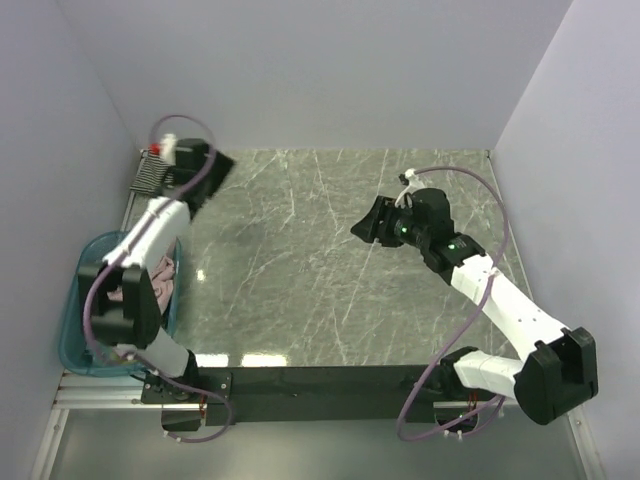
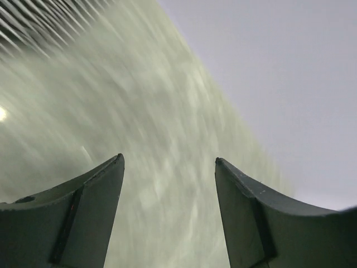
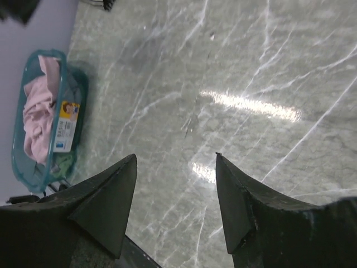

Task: Fold and stack the tank tops
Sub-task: Neatly place the folded tank top to the corner

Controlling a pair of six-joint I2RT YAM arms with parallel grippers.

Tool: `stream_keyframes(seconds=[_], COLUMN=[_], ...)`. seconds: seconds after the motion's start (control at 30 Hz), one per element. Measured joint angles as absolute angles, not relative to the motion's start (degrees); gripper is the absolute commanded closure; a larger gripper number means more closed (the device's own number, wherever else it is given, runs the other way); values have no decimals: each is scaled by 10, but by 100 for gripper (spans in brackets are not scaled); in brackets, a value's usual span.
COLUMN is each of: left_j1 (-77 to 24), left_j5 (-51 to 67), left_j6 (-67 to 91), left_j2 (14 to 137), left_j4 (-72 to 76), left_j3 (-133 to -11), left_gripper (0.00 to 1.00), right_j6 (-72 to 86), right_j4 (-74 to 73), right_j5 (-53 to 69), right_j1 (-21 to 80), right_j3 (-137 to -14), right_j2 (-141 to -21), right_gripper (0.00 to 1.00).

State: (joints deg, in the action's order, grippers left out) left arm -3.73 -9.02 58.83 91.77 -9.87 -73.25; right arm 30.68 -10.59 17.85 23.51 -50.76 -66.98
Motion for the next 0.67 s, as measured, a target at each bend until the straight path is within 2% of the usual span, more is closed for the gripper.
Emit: stream_keyframes(seconds=[0.13,0.23,0.33,0.4,0.5,0.67], left_j1=[-190,-265,-326,-362,-401,-411], left_j5=[-75,-72,-72,-75,-75,-65], left_j6=[530,485,450,435,419,409], left_j2=[825,773,723,701,692,696], left_j4=[-137,-169,-194,-210,-227,-242], left_j3=[-693,-682,-651,-632,-612,-597], left_gripper=[29,29,28,28,29,28], right_j6=[309,309,308,309,311,311], right_j4=[-117,-133,-150,-156,-157,-166], right_j5=[146,119,83,55,16,-26], right_j1=[235,235,235,235,235,235], right_j3=[-514,-514,-514,-511,-495,-482], right_j2=[-634,-596,-560,-535,-500,-480], right_gripper=[28,25,18,13,13,11])
